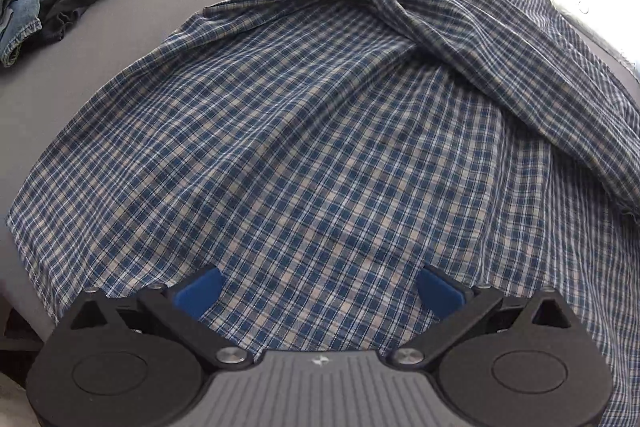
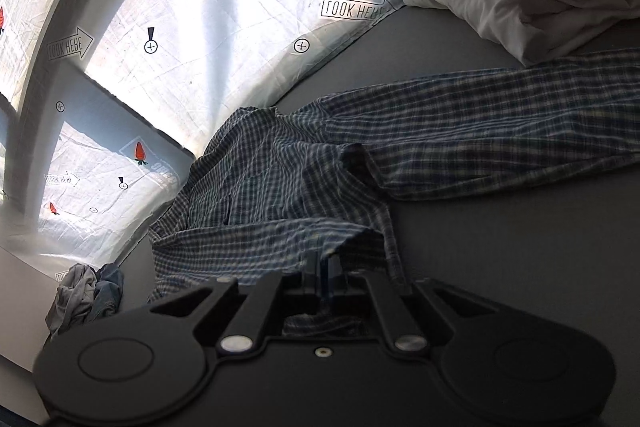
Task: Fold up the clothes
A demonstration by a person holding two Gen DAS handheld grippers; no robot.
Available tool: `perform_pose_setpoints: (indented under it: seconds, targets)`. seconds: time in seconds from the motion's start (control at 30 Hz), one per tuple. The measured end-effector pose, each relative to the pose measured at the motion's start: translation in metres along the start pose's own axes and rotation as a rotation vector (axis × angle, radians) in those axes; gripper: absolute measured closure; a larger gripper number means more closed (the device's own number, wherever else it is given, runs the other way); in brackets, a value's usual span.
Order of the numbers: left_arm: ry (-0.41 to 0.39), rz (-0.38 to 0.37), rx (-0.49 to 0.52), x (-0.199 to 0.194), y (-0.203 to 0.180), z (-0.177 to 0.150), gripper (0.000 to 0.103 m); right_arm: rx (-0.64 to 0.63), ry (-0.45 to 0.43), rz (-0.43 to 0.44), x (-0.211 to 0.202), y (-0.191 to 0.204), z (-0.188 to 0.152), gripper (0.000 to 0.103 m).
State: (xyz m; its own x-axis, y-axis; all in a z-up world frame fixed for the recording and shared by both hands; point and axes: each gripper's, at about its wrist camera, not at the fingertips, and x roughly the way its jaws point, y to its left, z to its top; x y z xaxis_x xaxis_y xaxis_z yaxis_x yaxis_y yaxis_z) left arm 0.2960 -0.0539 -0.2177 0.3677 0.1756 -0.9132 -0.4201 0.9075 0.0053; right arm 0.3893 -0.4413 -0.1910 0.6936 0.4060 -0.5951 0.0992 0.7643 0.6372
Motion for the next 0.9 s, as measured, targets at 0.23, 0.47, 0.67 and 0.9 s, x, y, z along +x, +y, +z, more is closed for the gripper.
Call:
perform_pose_setpoints:
  seconds: [0.23, 0.47, 0.67, 0.9]
  targets:
    - [0.052, 0.027, -0.062, 0.007, -0.003, 0.015, 0.0, 0.067, 0.104, 0.045, 0.019, -0.024, -0.004, 0.073]
    - [0.102, 0.036, -0.07, 0.009, -0.001, 0.024, 0.0, 0.033, 0.162, 0.057, 0.049, -0.012, 0.017, 0.065]
    - [0.034, -0.078, -0.095, -0.006, -0.012, 0.033, 0.001, -0.078, 0.154, 0.14, 0.055, 0.01, 0.031, 0.1]
    - [0.018, 0.012, 0.003, 0.015, -0.051, 0.045, 0.0, -0.096, -0.026, 0.183, 0.02, 0.007, 0.084, 0.101]
